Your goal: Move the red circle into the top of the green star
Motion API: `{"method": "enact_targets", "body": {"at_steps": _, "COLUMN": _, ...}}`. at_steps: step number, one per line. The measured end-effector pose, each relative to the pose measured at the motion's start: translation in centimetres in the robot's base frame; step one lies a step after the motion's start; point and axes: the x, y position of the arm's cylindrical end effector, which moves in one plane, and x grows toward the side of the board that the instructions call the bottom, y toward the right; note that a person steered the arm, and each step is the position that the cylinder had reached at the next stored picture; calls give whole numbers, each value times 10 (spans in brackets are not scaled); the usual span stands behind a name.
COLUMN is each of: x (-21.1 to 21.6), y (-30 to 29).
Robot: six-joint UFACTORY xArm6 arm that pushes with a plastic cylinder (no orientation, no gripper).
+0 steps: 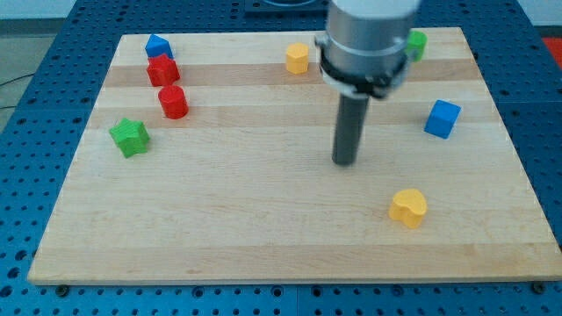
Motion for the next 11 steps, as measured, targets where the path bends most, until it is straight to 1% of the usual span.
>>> {"method": "enact_targets", "body": {"at_steps": 1, "x": -61, "y": -75}}
{"method": "enact_targets", "body": {"at_steps": 2, "x": -90, "y": -163}}
{"method": "enact_targets", "body": {"at_steps": 3, "x": -90, "y": -235}}
{"method": "enact_targets", "body": {"at_steps": 4, "x": -96, "y": -252}}
{"method": "enact_targets", "body": {"at_steps": 6, "x": -97, "y": -325}}
{"method": "enact_targets", "body": {"at_steps": 7, "x": -97, "y": -351}}
{"method": "enact_targets", "body": {"at_steps": 8, "x": -96, "y": -361}}
{"method": "enact_targets", "body": {"at_steps": 9, "x": -72, "y": -341}}
{"method": "enact_targets", "body": {"at_steps": 11, "x": -65, "y": -263}}
